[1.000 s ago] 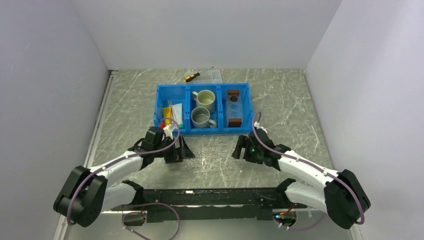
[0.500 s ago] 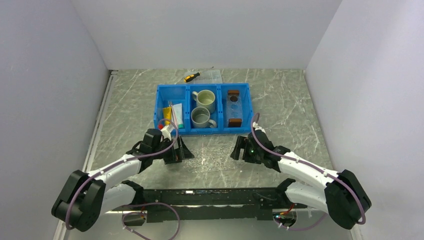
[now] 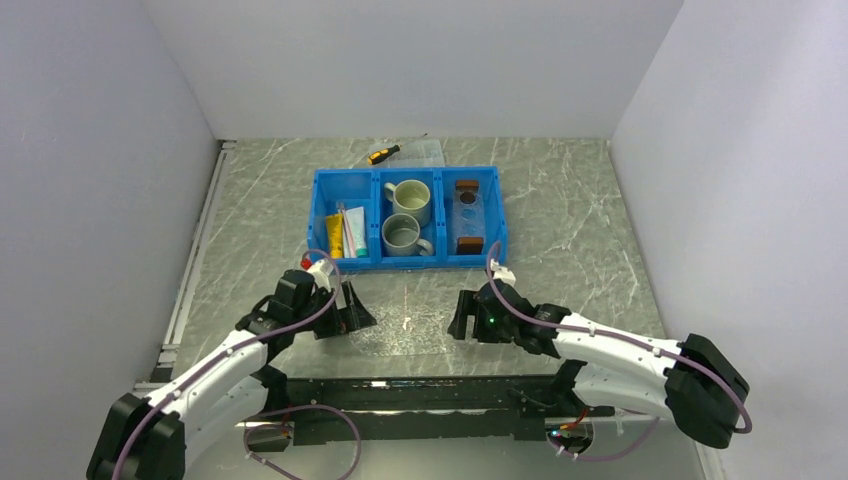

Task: Prepare toiletry sets of a toothbrush and toothpaste on the tray

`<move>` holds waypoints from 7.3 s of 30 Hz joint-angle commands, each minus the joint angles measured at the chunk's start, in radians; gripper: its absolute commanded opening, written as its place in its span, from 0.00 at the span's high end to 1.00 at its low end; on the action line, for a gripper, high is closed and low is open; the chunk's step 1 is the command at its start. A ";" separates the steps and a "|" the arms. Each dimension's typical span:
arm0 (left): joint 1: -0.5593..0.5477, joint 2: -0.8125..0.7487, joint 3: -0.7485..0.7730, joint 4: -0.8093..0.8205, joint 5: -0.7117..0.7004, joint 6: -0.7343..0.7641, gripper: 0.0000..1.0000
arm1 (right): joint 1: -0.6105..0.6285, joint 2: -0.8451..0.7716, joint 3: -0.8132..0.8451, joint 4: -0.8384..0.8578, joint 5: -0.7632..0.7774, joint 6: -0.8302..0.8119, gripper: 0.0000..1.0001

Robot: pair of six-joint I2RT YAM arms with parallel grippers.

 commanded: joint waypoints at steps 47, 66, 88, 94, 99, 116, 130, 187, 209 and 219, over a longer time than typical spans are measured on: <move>-0.006 0.113 -0.002 0.056 0.038 0.018 0.01 | -0.018 0.064 -0.022 -0.110 0.054 0.086 0.11; -0.006 -0.083 0.173 -0.257 -0.151 0.066 0.01 | -0.017 0.036 0.268 -0.458 0.310 0.015 0.09; -0.006 -0.273 0.598 -0.631 -0.350 0.329 0.01 | -0.024 0.252 0.794 -0.569 0.412 -0.222 0.16; -0.006 -0.389 0.540 -0.614 -0.298 0.342 0.01 | -0.032 0.364 0.933 -0.546 0.375 -0.264 0.30; -0.006 -0.467 0.512 -0.598 -0.272 0.348 0.01 | -0.034 0.466 1.054 -0.547 0.321 -0.289 0.41; -0.007 -0.536 0.474 -0.569 -0.227 0.348 0.01 | -0.065 0.862 1.427 -0.604 0.297 -0.358 0.47; -0.008 -0.529 0.472 -0.559 -0.215 0.356 0.01 | -0.120 1.000 1.456 -0.550 0.215 -0.368 0.51; -0.006 -0.527 0.469 -0.556 -0.234 0.358 0.01 | -0.146 1.093 1.744 -0.726 0.209 -0.409 1.00; -0.006 -0.519 0.470 -0.561 -0.247 0.353 0.01 | -0.134 0.874 1.633 -0.715 0.194 -0.432 1.00; -0.006 -0.514 0.471 -0.561 -0.250 0.352 0.01 | -0.107 0.652 1.410 -0.681 0.133 -0.537 1.00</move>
